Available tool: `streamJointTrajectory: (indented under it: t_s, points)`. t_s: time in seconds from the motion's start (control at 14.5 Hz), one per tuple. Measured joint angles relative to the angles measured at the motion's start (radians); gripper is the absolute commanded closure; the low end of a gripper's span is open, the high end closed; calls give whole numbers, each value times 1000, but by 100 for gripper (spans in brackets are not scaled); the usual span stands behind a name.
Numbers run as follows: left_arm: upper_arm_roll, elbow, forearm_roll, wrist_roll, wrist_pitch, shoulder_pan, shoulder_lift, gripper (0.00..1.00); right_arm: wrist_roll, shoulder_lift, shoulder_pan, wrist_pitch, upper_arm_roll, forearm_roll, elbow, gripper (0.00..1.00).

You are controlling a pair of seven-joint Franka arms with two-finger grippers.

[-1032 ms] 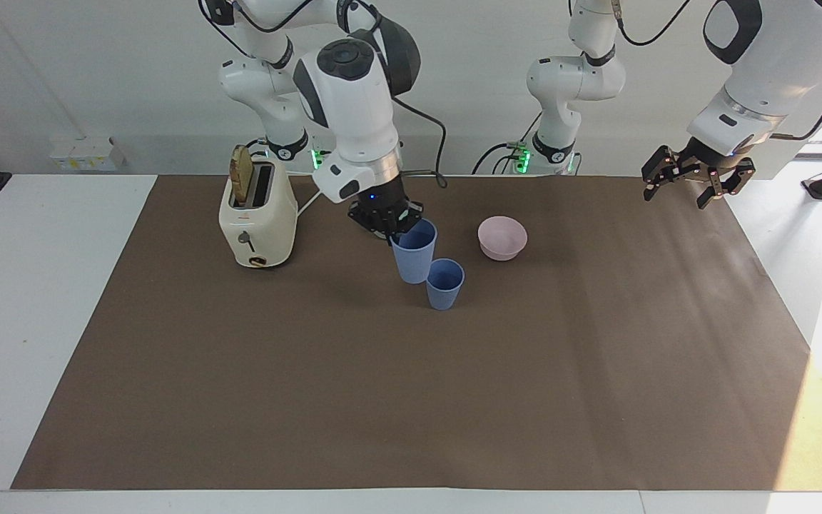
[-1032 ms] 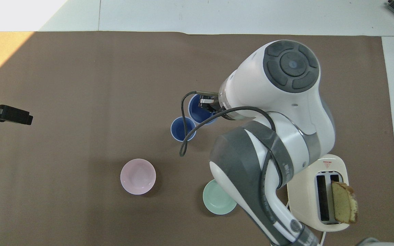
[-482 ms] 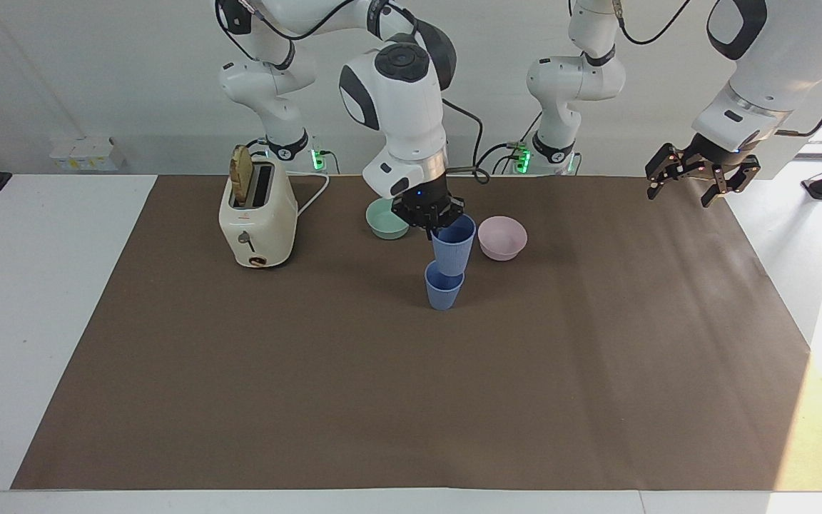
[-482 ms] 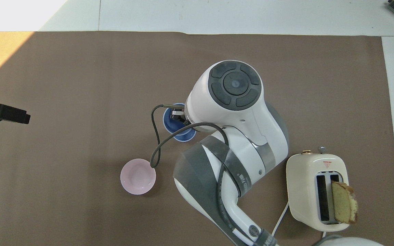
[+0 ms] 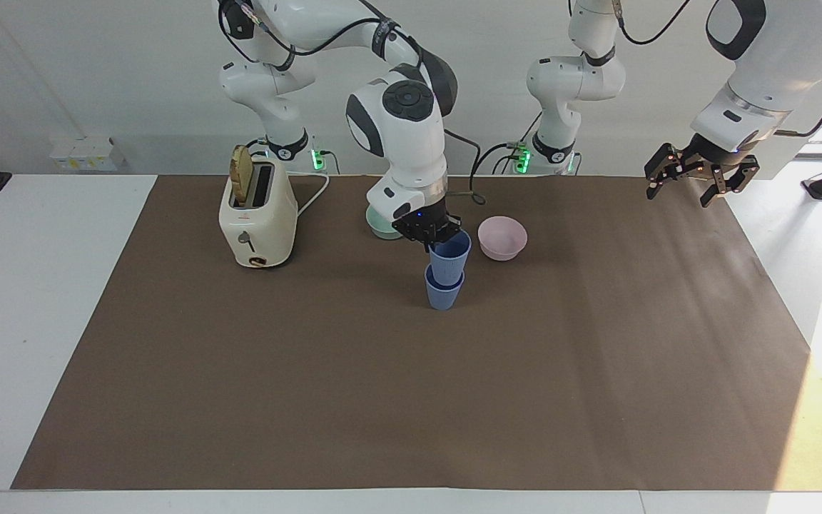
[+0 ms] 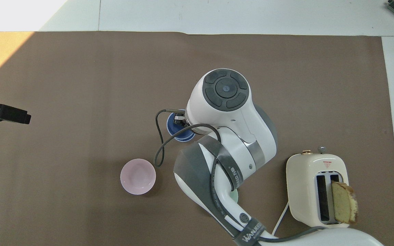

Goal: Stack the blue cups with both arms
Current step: 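Lower the held cup into the center cup and open the right gripper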

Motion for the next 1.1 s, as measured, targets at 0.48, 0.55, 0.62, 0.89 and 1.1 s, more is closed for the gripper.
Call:
streamJointTrajectory:
  t_s: [0.48,0.55,0.62,0.89,1.1]
  points:
    - [-2,0,0,0,0,0,0,0,0,0,2,25,0,0,-37,77]
    - [-1,0,0,0,0,0,0,0,0,1,2,26,0,0,-42,1]
    - [-2,0,0,0,0,0,0,0,1,2,2,33,0,0,-49,0]
    - [-2,0,0,0,0,0,0,0,1,6,3,58,1,0,-60,0]
    - [-2,0,0,0,0,0,0,0,2,6,0,58,-4,0,-56,0]
